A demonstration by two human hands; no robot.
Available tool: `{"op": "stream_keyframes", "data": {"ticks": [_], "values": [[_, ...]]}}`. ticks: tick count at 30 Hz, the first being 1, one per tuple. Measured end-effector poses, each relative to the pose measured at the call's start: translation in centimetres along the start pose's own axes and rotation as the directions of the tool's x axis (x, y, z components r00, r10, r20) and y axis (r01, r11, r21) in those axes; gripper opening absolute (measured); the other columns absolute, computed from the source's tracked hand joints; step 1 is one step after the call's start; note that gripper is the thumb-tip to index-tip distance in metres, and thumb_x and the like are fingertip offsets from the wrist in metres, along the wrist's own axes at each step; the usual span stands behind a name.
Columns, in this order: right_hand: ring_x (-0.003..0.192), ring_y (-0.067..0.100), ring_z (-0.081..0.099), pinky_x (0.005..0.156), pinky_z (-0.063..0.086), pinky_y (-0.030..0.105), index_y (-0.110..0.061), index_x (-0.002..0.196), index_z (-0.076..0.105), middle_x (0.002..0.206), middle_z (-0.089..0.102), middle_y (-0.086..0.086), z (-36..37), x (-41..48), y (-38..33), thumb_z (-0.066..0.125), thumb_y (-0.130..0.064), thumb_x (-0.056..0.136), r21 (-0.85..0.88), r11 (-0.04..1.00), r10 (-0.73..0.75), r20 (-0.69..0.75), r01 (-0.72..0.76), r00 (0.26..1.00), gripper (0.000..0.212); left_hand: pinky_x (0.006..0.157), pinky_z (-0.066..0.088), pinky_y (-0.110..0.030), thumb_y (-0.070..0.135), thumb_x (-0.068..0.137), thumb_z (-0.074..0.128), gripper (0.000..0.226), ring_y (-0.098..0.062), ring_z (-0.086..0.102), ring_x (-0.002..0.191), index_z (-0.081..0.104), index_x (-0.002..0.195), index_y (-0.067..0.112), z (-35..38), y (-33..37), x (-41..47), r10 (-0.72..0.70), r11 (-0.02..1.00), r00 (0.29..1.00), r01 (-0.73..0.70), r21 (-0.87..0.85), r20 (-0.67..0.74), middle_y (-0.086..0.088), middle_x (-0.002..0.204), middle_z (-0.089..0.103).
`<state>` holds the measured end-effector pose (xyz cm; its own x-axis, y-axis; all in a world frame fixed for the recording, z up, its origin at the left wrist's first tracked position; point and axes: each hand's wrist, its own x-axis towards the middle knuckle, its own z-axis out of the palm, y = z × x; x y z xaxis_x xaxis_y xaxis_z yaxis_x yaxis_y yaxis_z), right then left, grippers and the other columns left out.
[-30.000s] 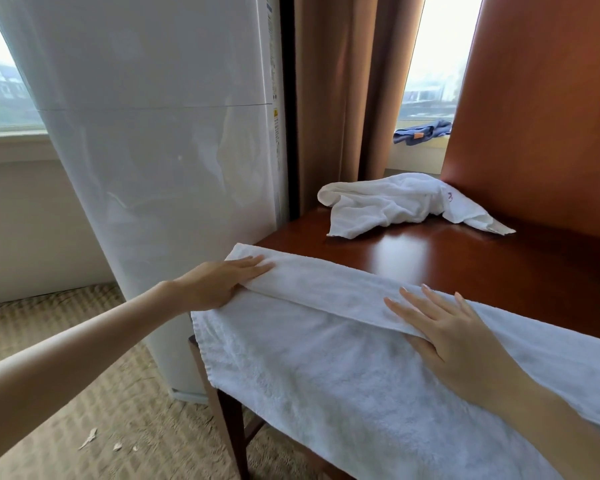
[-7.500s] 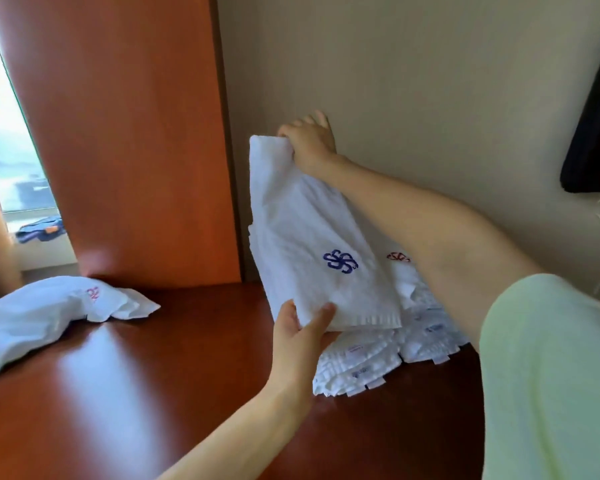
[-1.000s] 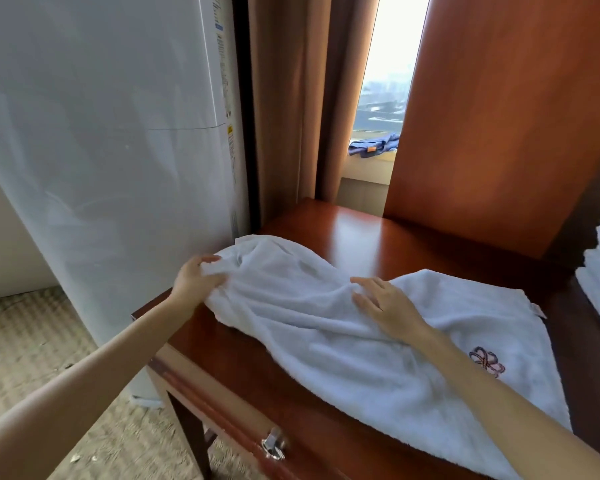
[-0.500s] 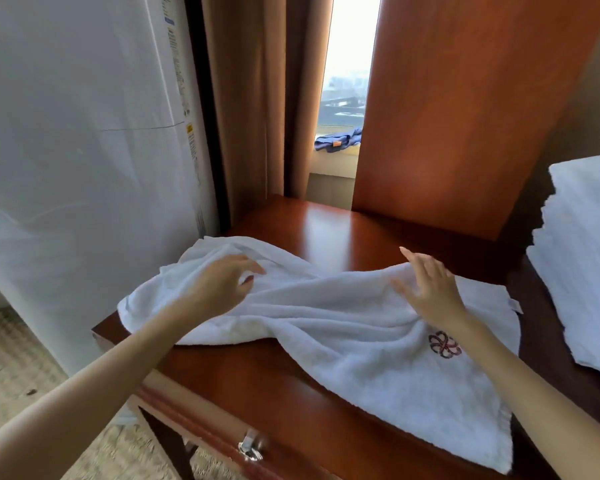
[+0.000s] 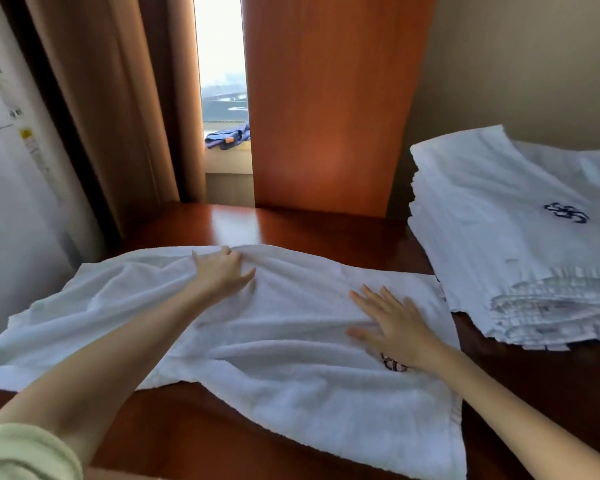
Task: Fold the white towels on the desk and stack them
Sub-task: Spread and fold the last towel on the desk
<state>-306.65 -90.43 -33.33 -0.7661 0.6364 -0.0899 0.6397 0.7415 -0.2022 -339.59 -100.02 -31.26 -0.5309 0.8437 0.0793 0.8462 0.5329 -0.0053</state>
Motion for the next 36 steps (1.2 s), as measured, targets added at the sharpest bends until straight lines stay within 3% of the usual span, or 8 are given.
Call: {"op": "stream_keyframes", "data": {"ticks": [2,5,11,15,18,22,32,36], "values": [[0.150,0.018,-0.003,0.116,-0.003,0.056,-0.045,0.152,0.009,0.162,0.004,-0.013,-0.8,1.3,0.2,0.012,-0.086,0.073,0.147,0.988,0.050,0.007,-0.051,0.999,0.089,0.114,0.011,-0.059,0.056,0.091,0.046,0.056,-0.026,0.045,0.129,0.050,0.137,0.024,-0.3,2.0,-0.6,0.167,0.986,0.972,-0.166,0.020,-0.164,-0.007,0.140,0.047],[0.150,0.021,-0.003,0.115,-0.003,0.059,-0.041,0.152,0.016,0.163,0.004,-0.010,-1.3,4.3,0.5,0.013,-0.077,0.087,0.114,0.982,0.149,0.018,-0.151,0.989,0.075,0.118,-0.005,-0.050,0.057,0.096,0.039,0.064,-0.017,0.003,0.149,0.023,0.152,0.031,0.6,5.0,-3.0,0.447,0.889,0.894,-0.449,-0.087,-0.039,-0.001,0.162,0.010],[0.149,0.028,-0.010,0.112,-0.003,0.068,-0.041,0.153,0.006,0.162,-0.010,-0.008,-3.3,8.8,1.8,0.023,-0.062,0.098,-0.021,0.978,0.207,0.139,-0.206,0.968,0.062,0.118,-0.010,-0.046,0.060,0.097,0.029,0.065,-0.013,-0.009,0.149,0.009,0.153,0.035,1.8,7.1,-8.8,0.308,0.907,0.948,-0.268,-0.326,0.077,0.000,0.162,-0.005],[0.144,0.031,0.024,0.114,0.006,0.064,-0.026,0.146,0.038,0.154,0.034,0.005,-6.0,11.2,-2.3,0.040,-0.035,0.100,-0.146,0.971,0.188,-0.026,-0.190,0.982,0.047,0.112,0.025,-0.036,0.045,0.099,0.043,0.052,-0.021,0.037,0.137,0.040,0.145,0.022,-1.4,0.6,-7.6,0.035,0.908,0.990,-0.089,-0.409,-0.140,-0.003,0.151,0.039],[0.129,0.022,0.046,0.111,0.029,0.040,-0.025,0.135,0.054,0.139,0.052,0.000,-4.2,11.9,-10.3,0.044,-0.024,0.099,0.080,0.985,-0.127,-0.272,0.154,0.954,0.037,0.107,0.032,-0.038,0.032,0.102,0.039,0.043,-0.028,0.043,0.132,0.049,0.137,0.011,-3.1,-7.6,-5.1,-0.256,0.923,0.966,0.253,-0.291,0.030,-0.012,0.144,0.047],[0.125,0.018,0.048,0.095,0.040,0.030,-0.028,0.133,0.055,0.138,0.053,-0.006,0.0,13.7,-19.2,0.040,-0.022,0.101,0.178,0.892,-0.391,-0.160,0.416,0.907,0.035,0.090,0.043,-0.037,0.032,0.097,0.042,0.028,-0.027,0.055,0.115,0.063,0.110,0.019,-2.7,-13.0,-4.5,-0.256,0.932,0.959,0.278,-0.234,0.118,-0.007,0.123,0.061],[0.138,0.028,0.031,0.110,0.030,0.043,-0.022,0.140,0.045,0.148,0.038,0.005,0.8,22.8,-20.3,0.033,-0.041,0.103,0.065,0.951,-0.303,-0.012,0.303,0.953,0.043,0.115,0.011,-0.059,0.039,0.100,0.032,0.060,-0.026,0.016,0.145,0.010,0.154,0.026,-0.3,-14.2,2.0,-0.264,0.962,0.948,0.272,-0.020,0.177,-0.004,0.161,0.008],[0.150,0.025,-0.001,0.119,-0.001,0.050,-0.030,0.153,0.020,0.163,0.005,-0.001,2.4,23.3,-20.1,0.024,-0.051,0.102,-0.010,0.960,-0.278,0.038,0.278,0.960,0.055,0.116,0.000,-0.059,0.029,0.103,0.026,0.056,-0.027,-0.004,0.149,0.006,0.155,0.023,0.6,-12.7,1.4,-0.255,0.966,0.957,0.258,-0.008,0.138,-0.009,0.162,-0.005]]}}
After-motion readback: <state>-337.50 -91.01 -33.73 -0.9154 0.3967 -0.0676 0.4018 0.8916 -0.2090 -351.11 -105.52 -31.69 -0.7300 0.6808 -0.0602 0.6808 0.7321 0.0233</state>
